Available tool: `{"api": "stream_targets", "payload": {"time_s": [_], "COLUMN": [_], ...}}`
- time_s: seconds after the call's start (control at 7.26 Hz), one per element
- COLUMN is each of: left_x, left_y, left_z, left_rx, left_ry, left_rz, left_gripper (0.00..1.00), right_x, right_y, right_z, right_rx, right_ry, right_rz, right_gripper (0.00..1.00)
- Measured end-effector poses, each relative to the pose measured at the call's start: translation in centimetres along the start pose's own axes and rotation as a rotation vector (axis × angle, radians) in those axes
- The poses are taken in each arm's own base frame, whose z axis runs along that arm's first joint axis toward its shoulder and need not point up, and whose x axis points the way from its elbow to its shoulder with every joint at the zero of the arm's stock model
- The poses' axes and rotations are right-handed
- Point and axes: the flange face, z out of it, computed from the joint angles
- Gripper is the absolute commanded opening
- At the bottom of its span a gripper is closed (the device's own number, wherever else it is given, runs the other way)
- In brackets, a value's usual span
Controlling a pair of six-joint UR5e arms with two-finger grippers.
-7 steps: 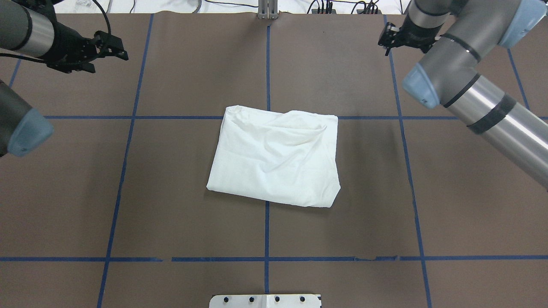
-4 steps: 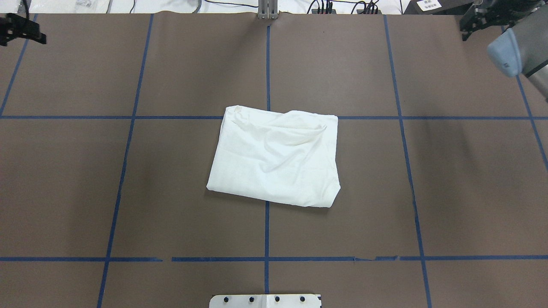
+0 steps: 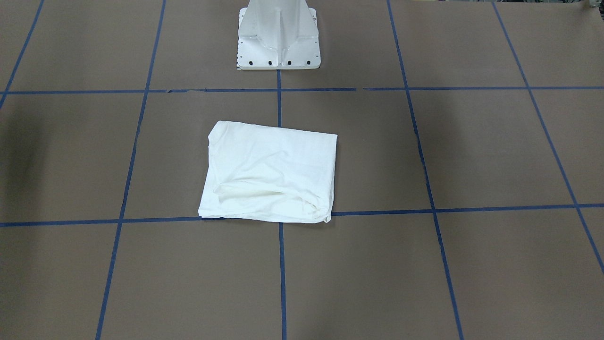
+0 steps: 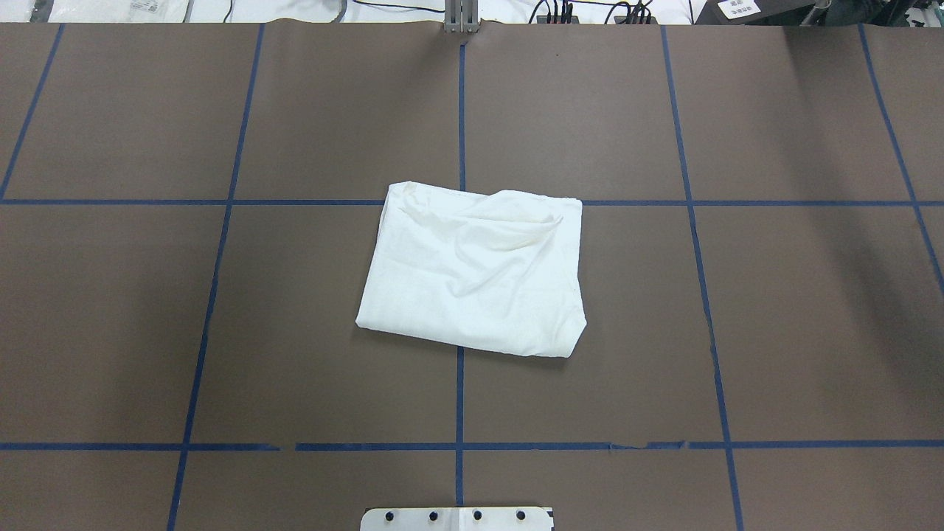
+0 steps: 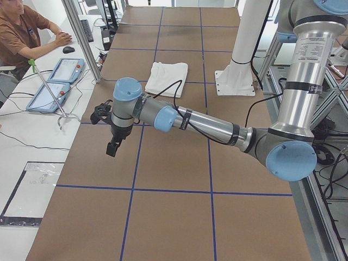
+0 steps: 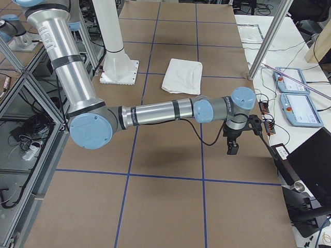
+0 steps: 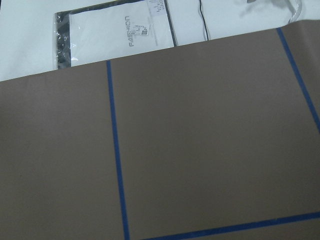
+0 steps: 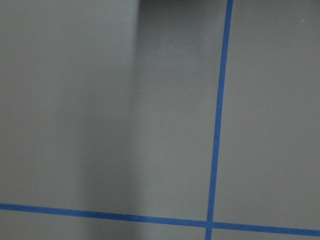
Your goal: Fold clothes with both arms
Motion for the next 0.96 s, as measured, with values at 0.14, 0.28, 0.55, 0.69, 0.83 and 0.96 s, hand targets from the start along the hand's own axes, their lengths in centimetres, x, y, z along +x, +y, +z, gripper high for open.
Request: {"api": "stream_targets", "payload": {"time_s": [0.14,0.28,0.55,0.69,0.83,0.96], "left_x": [-2.1,-3.4,-5.2,-5.8,-6.3,-6.6], "left_y": [1.8,3.1,5.6,6.6,7.4,8.0], "left_z": [0.1,0.6,2.5,3.2,3.8,4.4], "left_rx": [-0.026,-0.025,-0.002,0.010,-0.007,-0.051], "left_ry": [-0.003,-0.010,-0.037,-0.045,-0.047,-0.045], "left_rz": [0.001,-0.072,-0.196,-0.207,-0.227,-0.262], "left_gripper": [1.00,1.00,1.00,1.00,1.00,1.00], "right_x": [0.9,1.3,2.6,3.2,3.4,3.4], "right_y": [2.6,4.8,7.9,8.7,9.0,9.1], "right_z": [-0.6,-0.7,0.5,1.0,1.3,1.2], "right_rx": [0.016,0.025,0.013,-0.001,-0.019,-0.044], "right_ry": [-0.002,-0.003,-0.001,-0.002,-0.003,-0.004], "right_rz": [-0.019,-0.030,-0.011,0.023,0.069,0.120], "right_gripper": [1.00,1.00,1.00,1.00,1.00,1.00]}}
